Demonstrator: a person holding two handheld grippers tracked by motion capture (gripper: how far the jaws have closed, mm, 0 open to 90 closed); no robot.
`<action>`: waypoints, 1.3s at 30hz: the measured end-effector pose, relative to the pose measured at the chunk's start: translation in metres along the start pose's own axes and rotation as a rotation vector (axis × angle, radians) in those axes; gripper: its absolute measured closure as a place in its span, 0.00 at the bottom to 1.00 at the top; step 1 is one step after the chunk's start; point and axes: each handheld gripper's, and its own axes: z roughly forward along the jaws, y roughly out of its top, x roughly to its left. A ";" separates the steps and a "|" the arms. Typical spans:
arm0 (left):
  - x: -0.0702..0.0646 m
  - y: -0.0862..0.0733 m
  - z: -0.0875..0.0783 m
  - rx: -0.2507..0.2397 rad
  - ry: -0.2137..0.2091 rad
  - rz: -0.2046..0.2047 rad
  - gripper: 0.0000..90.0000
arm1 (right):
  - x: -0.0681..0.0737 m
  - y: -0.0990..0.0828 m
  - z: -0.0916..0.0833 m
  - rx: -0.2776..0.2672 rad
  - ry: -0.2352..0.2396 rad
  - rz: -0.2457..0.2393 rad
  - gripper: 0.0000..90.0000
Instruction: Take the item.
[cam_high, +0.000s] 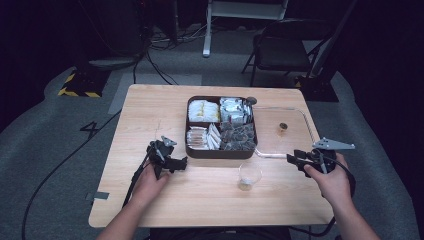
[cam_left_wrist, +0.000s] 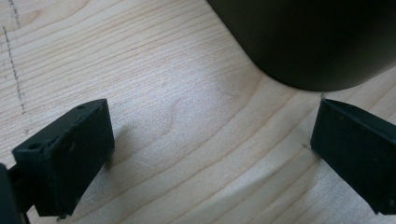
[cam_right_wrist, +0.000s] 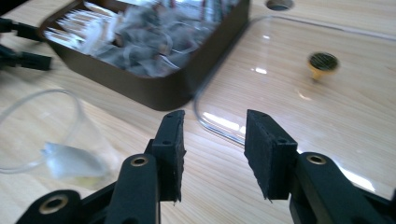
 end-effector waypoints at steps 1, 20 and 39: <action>0.000 0.000 0.000 0.000 0.000 0.001 0.00 | -0.004 -0.002 -0.001 0.003 -0.014 0.003 0.65; 0.000 0.000 0.000 0.000 0.000 0.000 0.00 | -0.067 -0.056 0.019 0.180 -0.143 0.069 0.50; 0.000 0.000 0.000 0.000 0.000 0.002 0.00 | -0.068 -0.081 0.039 0.150 -0.147 -0.006 0.13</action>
